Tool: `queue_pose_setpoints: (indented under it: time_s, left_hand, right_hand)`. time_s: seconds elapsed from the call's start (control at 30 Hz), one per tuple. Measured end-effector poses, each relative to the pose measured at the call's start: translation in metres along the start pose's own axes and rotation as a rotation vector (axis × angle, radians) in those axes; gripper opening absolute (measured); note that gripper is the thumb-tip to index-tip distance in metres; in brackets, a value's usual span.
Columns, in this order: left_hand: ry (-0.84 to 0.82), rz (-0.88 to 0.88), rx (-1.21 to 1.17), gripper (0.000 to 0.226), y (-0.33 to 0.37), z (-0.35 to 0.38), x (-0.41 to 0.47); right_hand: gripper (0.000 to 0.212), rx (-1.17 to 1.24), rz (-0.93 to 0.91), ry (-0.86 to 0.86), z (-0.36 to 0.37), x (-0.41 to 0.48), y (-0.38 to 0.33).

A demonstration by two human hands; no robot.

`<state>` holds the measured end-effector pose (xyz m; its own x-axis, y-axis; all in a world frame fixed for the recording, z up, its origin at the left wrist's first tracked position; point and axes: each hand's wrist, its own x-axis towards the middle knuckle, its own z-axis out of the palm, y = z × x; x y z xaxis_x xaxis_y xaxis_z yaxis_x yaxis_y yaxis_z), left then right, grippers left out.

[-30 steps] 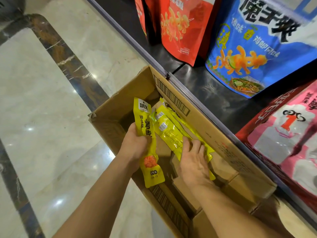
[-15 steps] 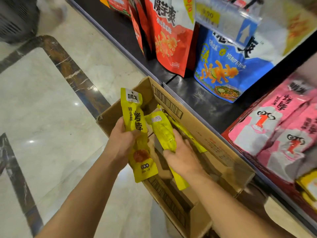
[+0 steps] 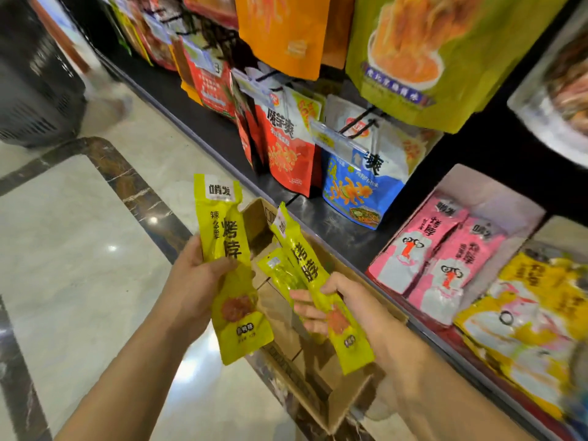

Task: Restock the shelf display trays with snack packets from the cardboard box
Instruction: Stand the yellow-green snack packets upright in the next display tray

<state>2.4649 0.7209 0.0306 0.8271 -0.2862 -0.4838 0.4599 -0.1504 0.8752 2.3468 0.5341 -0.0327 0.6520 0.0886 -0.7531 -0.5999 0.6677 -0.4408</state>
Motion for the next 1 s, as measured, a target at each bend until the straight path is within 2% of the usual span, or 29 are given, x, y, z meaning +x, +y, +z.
queue_pose_setpoints:
  time_s: [0.07,0.23,0.33,0.37,0.47,0.53,0.6,0.7,0.77,1.0]
  left_hand:
    - [-0.016,0.048,0.005,0.043,0.018,-0.002,-0.011]
    - [-0.142,0.156,-0.018,0.047,0.067,0.005,-0.048]
    - [-0.218,0.248,-0.009,0.043,0.09,0.021,-0.074]
    - [-0.236,0.274,-0.015,0.041,0.097,0.028,-0.083]
    - [-0.351,0.293,-0.08,0.041,0.114,0.058,-0.117]
    - [-0.431,0.317,-0.088,0.043,0.123,0.078,-0.14]
    - [-0.513,0.362,-0.068,0.044,0.13,0.1,-0.163]
    - [-0.63,0.402,-0.05,0.043,0.14,0.132,-0.199]
    - [-0.708,0.416,-0.04,0.043,0.143,0.154,-0.225]
    - [-0.966,0.41,0.034,0.043,0.138,0.228,-0.308]
  right_hand:
    - [0.06,0.049,-0.033,-0.079,0.009,-0.022,-0.013]
    - [0.051,0.129,-0.245,-0.224,0.016,-0.103,-0.023]
    - [0.062,0.239,-0.382,-0.231,0.01,-0.158,-0.026]
    - [0.06,0.257,-0.43,-0.209,0.01,-0.179,-0.027]
    - [0.033,0.279,-0.565,-0.071,0.008,-0.24,-0.028]
    - [0.034,0.281,-0.67,0.0,0.005,-0.278,-0.027]
    - [0.023,0.266,-0.783,0.055,0.002,-0.312,-0.023]
    - [0.034,0.219,-0.932,0.151,-0.009,-0.359,-0.011]
    - [0.026,0.181,-0.992,0.224,-0.016,-0.391,0.002]
    - [0.028,0.156,-1.186,0.435,-0.058,-0.479,0.054]
